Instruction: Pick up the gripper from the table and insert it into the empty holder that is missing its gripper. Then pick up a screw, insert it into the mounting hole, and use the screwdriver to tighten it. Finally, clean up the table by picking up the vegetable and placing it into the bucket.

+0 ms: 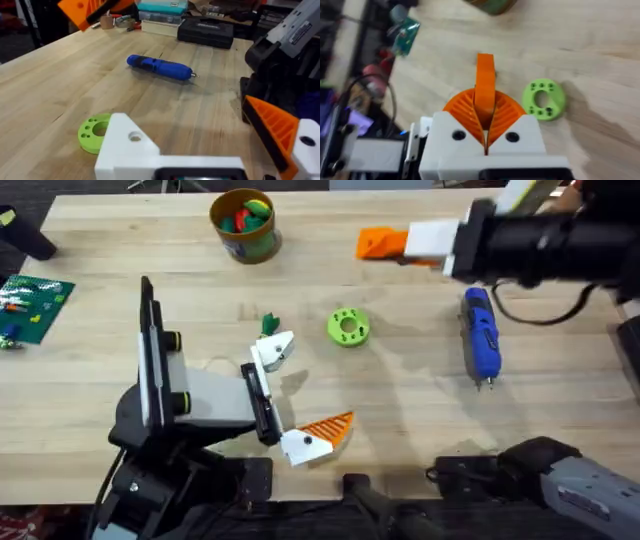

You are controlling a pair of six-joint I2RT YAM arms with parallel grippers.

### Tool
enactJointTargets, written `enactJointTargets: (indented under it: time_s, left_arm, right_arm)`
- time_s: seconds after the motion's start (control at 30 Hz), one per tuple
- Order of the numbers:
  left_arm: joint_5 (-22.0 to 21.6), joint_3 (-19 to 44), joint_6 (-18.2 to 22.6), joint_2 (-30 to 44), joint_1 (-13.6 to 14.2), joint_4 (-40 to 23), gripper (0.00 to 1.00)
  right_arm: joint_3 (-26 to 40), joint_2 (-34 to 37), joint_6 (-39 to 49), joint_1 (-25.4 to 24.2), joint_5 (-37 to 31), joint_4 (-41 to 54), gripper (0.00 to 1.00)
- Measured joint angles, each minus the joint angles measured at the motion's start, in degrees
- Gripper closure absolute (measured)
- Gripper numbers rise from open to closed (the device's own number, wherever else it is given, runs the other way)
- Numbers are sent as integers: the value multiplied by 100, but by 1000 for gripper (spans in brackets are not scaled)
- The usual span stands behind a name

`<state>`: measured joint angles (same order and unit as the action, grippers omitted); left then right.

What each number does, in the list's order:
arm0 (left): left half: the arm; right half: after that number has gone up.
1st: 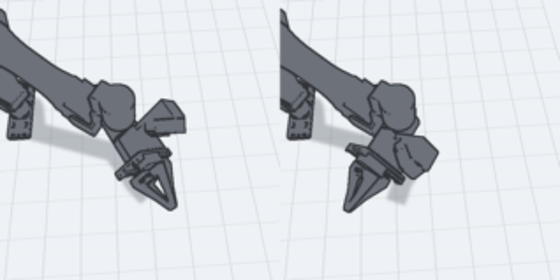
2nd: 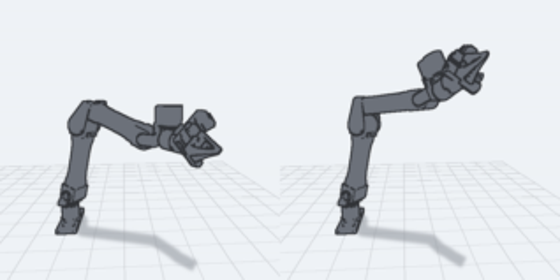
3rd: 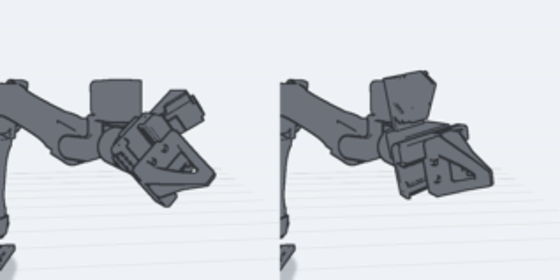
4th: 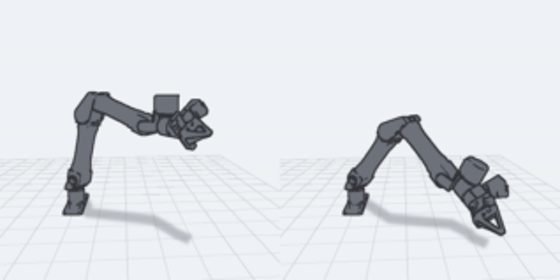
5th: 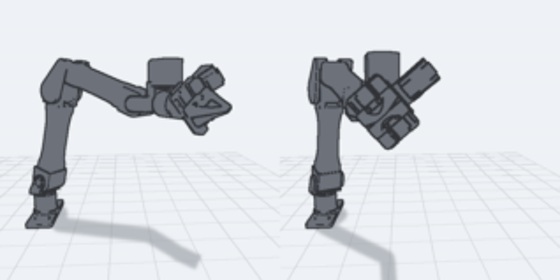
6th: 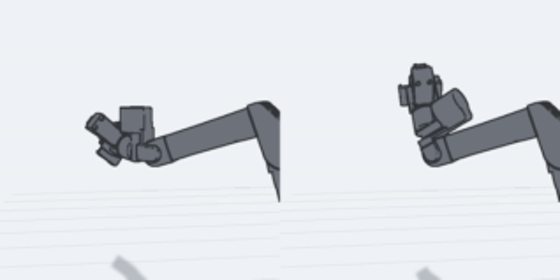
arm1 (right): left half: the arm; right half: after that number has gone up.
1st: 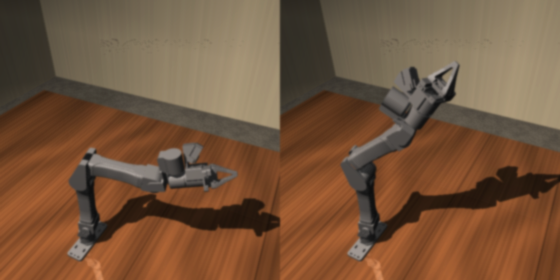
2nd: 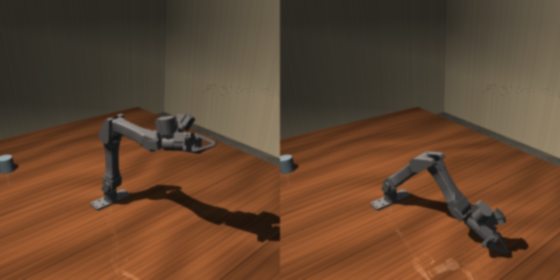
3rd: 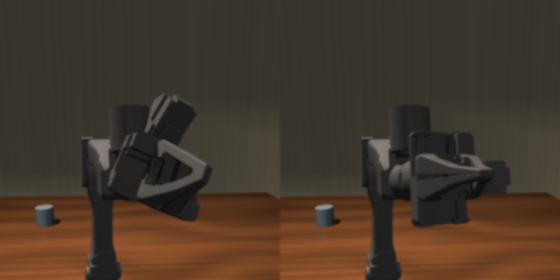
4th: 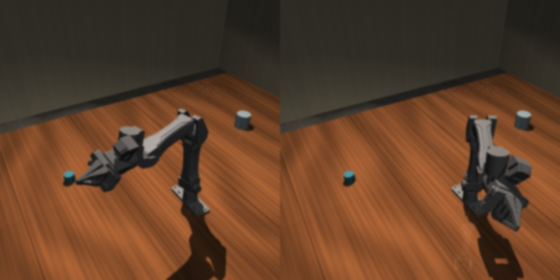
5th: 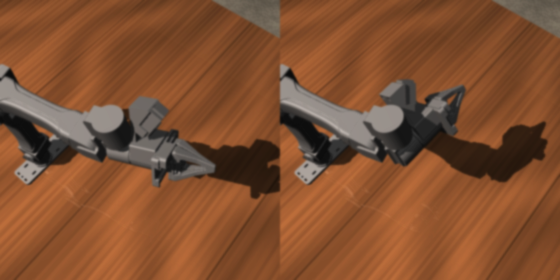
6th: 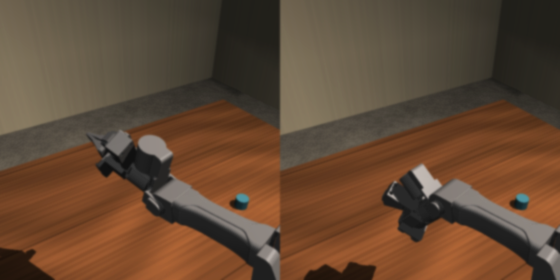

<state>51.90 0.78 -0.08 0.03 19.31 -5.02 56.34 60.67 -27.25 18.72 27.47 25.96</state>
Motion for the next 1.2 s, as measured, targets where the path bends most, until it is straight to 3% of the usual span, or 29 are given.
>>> enactJointTargets:
  time_s: [0.27, 0.47, 0.63, 0.9, 1.2]
  left_arm:
    - [0, 0, 0, 0, 0, 1, 14]
    - [0, 0, 0, 0, 0, 1, 14]
    - [0, 0, 0, 0, 0, 1, 15]
    - [0, 0, 0, 1, 0, 1, 14]
    - [0, 0, 0, 1, 0, 1, 14]
  right_arm:
    - [-1568, 51, -675, -639, 2302, -2267, 983]
    - [-1787, 536, -892, -822, 3576, -2624, 983]
    - [-1972, 945, -1213, -903, 4561, -3857, 984]
    - [-2603, 1362, -2534, -931, 5355, -5978, 985]
    - [-2889, 1394, -2905, -931, 5753, -5842, 985]
